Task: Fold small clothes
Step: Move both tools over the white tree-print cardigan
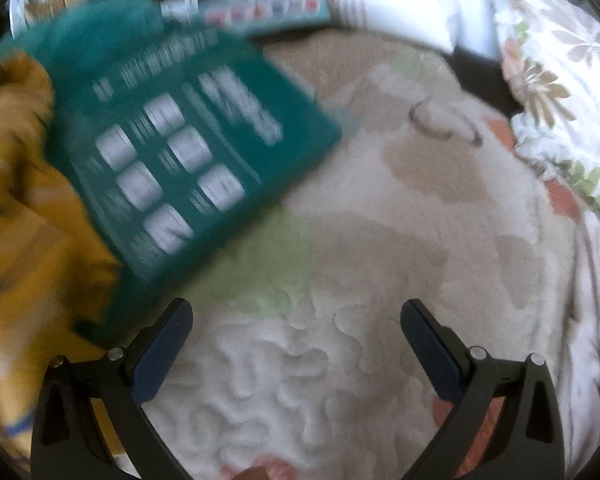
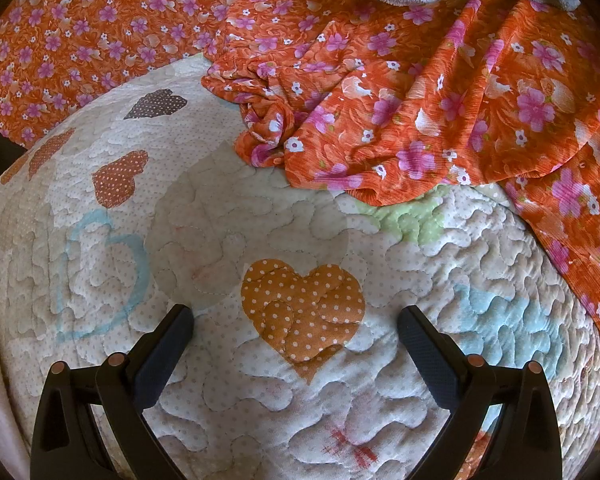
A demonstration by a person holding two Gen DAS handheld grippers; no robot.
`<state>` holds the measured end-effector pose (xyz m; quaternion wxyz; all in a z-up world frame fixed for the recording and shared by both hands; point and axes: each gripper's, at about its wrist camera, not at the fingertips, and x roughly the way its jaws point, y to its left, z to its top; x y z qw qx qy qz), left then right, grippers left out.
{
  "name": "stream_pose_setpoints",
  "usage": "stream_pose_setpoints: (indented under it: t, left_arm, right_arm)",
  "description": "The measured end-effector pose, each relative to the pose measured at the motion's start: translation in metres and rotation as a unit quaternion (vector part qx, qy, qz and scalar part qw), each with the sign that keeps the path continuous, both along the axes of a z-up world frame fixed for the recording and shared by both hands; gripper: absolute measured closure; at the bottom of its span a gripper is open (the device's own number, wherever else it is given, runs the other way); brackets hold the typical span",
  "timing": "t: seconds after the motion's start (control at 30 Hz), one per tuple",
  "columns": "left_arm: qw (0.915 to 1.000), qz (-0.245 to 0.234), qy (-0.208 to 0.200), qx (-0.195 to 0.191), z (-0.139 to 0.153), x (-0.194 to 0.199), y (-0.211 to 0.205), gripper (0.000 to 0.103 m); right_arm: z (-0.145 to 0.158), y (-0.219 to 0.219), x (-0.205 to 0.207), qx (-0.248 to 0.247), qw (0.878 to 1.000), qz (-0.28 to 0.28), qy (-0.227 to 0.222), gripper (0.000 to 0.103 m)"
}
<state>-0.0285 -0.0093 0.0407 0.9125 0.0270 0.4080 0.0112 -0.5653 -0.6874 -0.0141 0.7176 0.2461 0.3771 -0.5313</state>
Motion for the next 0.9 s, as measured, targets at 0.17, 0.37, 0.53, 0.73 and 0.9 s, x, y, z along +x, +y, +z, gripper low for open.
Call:
stream_pose_setpoints:
  t: [0.17,0.37,0.53,0.73,0.9]
  left_arm:
    - [0.9944,-0.023,-0.095,0.041,0.066,-0.053,-0.025,0.000]
    - [0.9908,-0.117,-0.068,-0.003,0.084,-0.132,-0.090,0.000]
    - [0.9812,-0.192,0.019,-0.006,0.027,-0.205,-0.166,0.000]
    - [0.9680,-0.234,0.087,0.023,-0.034,-0.240,-0.220,0.000]
    - [0.9680,-0.237,0.075,0.034,-0.047,-0.243,-0.227,0.000]
  right_arm:
    - [0.000,0.000,0.000,0.000,1.000,0.000,0.000,0.000]
    - [0.000,0.000,0.000,0.000,1.000,0.000,0.000,0.000]
    - [0.000,0.000,0.000,0.000,1.000,0.000,0.000,0.000]
    - [0.000,0.000,0.000,0.000,1.000,0.000,0.000,0.000]
    - [0.000,0.000,0.000,0.000,1.000,0.000,0.000,0.000]
